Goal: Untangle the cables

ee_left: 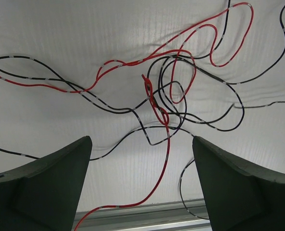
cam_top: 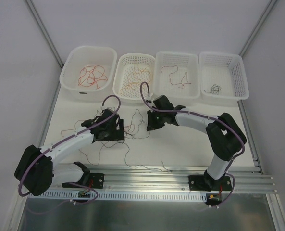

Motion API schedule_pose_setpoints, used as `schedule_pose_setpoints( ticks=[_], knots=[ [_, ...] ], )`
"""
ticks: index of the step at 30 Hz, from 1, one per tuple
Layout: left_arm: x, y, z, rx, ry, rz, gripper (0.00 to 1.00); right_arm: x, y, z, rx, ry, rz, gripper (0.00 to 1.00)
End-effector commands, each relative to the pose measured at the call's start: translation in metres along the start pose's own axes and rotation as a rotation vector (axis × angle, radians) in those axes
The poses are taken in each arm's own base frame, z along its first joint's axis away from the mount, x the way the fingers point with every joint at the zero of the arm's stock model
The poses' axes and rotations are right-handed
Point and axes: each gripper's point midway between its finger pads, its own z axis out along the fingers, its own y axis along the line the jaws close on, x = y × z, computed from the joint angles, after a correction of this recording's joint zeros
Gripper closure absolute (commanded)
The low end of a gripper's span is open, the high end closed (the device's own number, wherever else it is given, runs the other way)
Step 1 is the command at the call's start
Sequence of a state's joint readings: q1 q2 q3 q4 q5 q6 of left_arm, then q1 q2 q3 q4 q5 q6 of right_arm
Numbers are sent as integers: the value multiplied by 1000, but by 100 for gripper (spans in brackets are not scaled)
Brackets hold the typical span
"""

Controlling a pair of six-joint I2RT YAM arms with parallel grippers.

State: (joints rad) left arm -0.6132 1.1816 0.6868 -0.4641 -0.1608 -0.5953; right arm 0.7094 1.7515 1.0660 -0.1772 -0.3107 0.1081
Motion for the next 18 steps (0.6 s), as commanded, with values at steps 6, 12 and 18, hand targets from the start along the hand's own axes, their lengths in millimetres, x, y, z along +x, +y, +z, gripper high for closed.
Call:
schedule_pose_setpoints(
  ticks=[6, 12, 18],
  knots=[
    [-2, -1, 2, 0, 13, -20, 20, -53, 14, -99, 87, -250, -117, 99],
    [-7, -4, 10, -22, 19, -27, 26, -61, 35, -136, 54, -292, -111, 99],
    [-23, -17, 18, -13, -1, -48, 33, -62, 45, -157, 29, -321, -106, 99]
  ],
)
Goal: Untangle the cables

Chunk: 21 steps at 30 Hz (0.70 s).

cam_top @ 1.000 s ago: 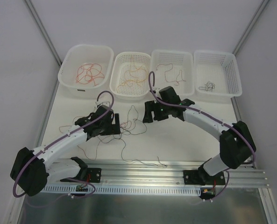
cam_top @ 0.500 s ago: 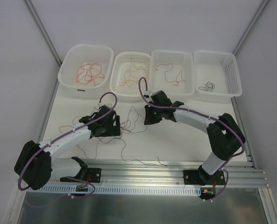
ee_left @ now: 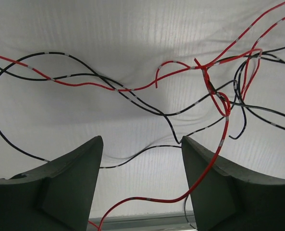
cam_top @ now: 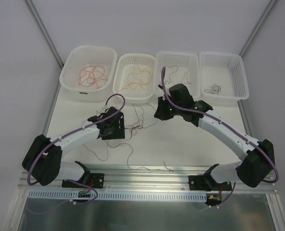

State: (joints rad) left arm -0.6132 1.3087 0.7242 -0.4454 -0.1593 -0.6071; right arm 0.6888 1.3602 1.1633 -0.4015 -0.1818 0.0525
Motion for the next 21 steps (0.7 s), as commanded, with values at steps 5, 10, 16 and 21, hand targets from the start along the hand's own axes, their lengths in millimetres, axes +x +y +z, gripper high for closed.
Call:
schedule_pose_setpoints(
  ticks=[5, 10, 16, 21],
  knots=[
    [-36, -21, 3, 22, -67, -49, 63, -3, -4, -43, 60, -27, -4, 99],
    [-47, 0, 7, -33, -89, -86, 100, -20, -15, -102, 125, -89, -11, 99],
    [-55, 31, 11, -63, -78, -176, 100, -58, -38, -195, 259, -282, 4, 99],
    [-61, 68, 5, -79, -87, -295, 100, -77, -77, -269, 489, -492, 91, 99]
  ],
)
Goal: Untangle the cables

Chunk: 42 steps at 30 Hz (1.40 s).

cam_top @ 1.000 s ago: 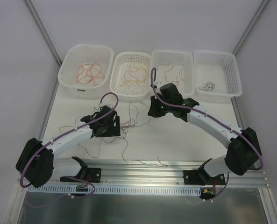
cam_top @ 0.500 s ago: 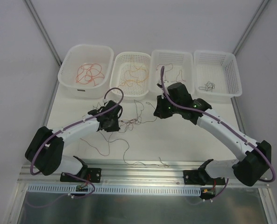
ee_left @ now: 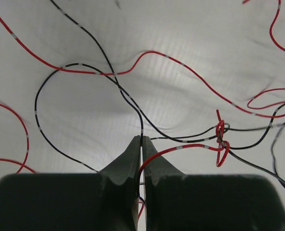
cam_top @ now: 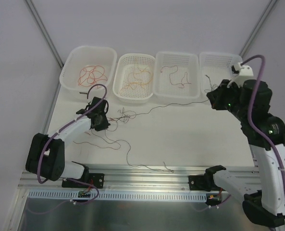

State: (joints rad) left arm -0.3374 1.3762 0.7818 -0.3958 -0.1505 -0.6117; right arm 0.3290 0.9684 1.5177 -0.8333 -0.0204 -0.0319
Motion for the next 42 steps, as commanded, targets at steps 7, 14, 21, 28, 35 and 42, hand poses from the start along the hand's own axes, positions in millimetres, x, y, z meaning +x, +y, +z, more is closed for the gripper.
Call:
schedule_pose_setpoints(
  ticks=[7, 14, 21, 28, 35, 42],
  knots=[
    [-22, 57, -15, -43, -38, -179, 100, -55, -42, -66, 229, -235, 38, 99],
    [-36, 87, -21, -101, -45, -260, 100, -86, -73, -110, 435, -389, 76, 99],
    [-44, 35, -50, 146, -67, -88, 100, -4, -47, -22, 214, -25, 81, 99],
    [-5, -31, -88, 421, -13, 42, 100, 122, -66, 51, 218, 334, 150, 55],
    [44, -73, -101, 499, 81, 131, 100, 148, -5, 70, 3, 393, 54, 32],
    [68, -104, -106, 538, 101, 177, 100, 158, 88, 113, -295, 321, 248, 35]
  ],
)
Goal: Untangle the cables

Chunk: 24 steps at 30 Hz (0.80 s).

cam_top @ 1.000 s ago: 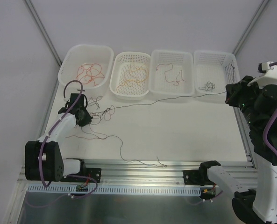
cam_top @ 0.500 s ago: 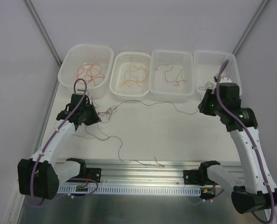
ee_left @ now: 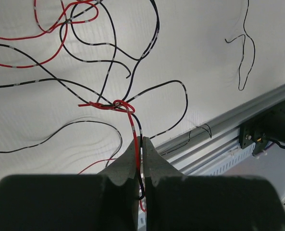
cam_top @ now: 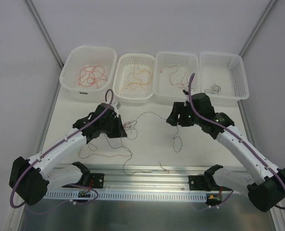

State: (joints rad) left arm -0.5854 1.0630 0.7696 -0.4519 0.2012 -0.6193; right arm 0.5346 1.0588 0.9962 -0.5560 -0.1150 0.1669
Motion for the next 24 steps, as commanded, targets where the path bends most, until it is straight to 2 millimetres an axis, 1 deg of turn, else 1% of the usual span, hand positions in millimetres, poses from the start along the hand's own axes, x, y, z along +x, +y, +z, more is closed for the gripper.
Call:
schedule_pose_setpoints(
  ticks=[1, 2, 3, 5, 6, 7, 9, 10, 11, 13, 14, 16, 17, 18, 19, 21, 22, 24],
  knots=[
    [3, -11, 10, 4, 2, -28, 100, -18, 53, 28, -205, -75, 154, 35],
    [3, -14, 11, 4, 1, -22, 100, -11, 59, 36, -219, -59, 171, 36],
    [8, -18, 15, 7, 18, -7, 100, -12, 64, 48, -231, -59, 190, 38],
    [10, -21, 18, 2, 23, 5, 100, -7, 75, 58, -242, -41, 251, 40],
    [14, -24, 20, 4, 35, 15, 100, -9, 80, 63, -252, -48, 269, 40],
    [16, -24, 22, -1, 42, 16, 100, 0, 85, 72, -251, -22, 278, 40],
    [20, -26, 25, -4, 52, 26, 100, 5, 89, 84, -244, -5, 322, 40],
    [20, -27, 25, -2, 52, 30, 100, 14, 88, 94, -223, 23, 329, 40],
    [20, -29, 25, 3, 51, 34, 100, 15, 86, 99, -201, 25, 360, 40],
    [22, -31, 26, 4, 56, 42, 100, 25, 86, 109, -184, 53, 375, 40],
    [22, -30, 27, 1, 56, 43, 100, 32, 83, 117, -164, 73, 380, 41],
    [22, -31, 27, 1, 54, 50, 100, 42, 85, 124, -152, 104, 383, 44],
    [24, -30, 27, -3, 57, 49, 100, 50, 84, 131, -136, 128, 383, 44],
    [24, -29, 27, -4, 58, 49, 100, 54, 84, 134, -130, 142, 380, 47],
    [26, -29, 27, -3, 60, 51, 100, 56, 89, 135, -139, 152, 372, 49],
    [28, -27, 29, -9, 66, 51, 100, 65, 90, 143, -131, 187, 372, 53],
    [28, -27, 29, -12, 63, 51, 100, 67, 94, 144, -136, 196, 378, 54],
    [28, -27, 29, -11, 64, 54, 100, 75, 94, 150, -125, 216, 385, 56]
  ],
)
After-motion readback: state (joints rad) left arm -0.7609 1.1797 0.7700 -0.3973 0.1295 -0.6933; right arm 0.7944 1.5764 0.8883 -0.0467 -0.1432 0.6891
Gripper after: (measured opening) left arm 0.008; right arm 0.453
